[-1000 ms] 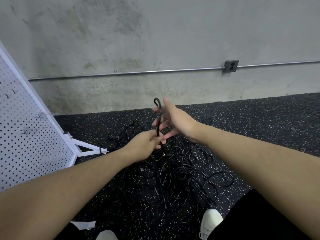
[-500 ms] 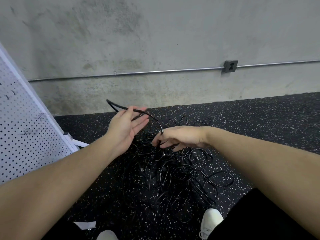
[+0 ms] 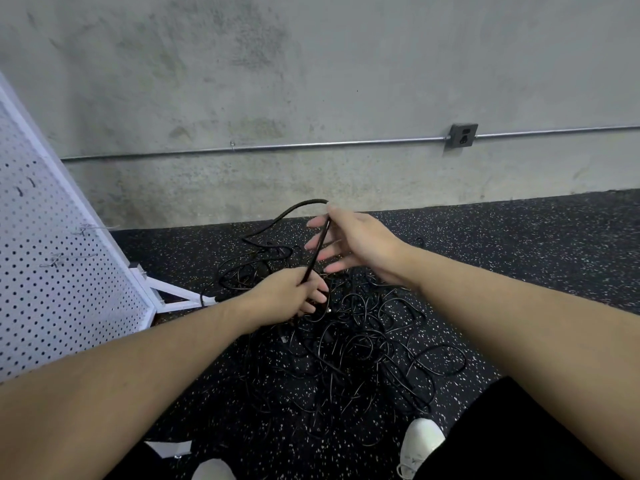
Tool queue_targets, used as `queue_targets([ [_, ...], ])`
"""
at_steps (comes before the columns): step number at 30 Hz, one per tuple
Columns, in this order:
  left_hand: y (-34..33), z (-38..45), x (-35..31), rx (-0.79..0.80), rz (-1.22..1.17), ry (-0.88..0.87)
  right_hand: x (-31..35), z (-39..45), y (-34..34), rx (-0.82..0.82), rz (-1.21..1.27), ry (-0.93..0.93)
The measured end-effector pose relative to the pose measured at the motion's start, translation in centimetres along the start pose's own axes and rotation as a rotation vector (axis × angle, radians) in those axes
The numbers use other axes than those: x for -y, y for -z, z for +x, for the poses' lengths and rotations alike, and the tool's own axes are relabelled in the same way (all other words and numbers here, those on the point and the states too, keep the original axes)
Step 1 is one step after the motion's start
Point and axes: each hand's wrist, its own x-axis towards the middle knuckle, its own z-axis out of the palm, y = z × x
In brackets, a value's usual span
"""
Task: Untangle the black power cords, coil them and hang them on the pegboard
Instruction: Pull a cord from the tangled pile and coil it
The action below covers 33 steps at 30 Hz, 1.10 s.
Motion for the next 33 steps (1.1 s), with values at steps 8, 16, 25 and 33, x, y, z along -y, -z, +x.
queue_targets([
  [8,1.7,-0.5,-3.3,-0.167,-0.682,-0.046,-2.6,-1.2,0.8,0.462,-0.773,-0.145],
  [16,3.5,-0.1,-2.3,-0.369,-1.081,-0.006,-3.0,-0.7,0.2,0.464,-0.8,-0.026],
  [25,1.9,-0.8,0.7,0.04,-0.233,-0.068,-0.4,0.1,-0.4,0.044,-0.25,0.182],
  [33,-1.2,-0.3,-0.6,0.035,0.415,-0.182,1.0,0.6,-1.3,0.038,0.249,0.003],
])
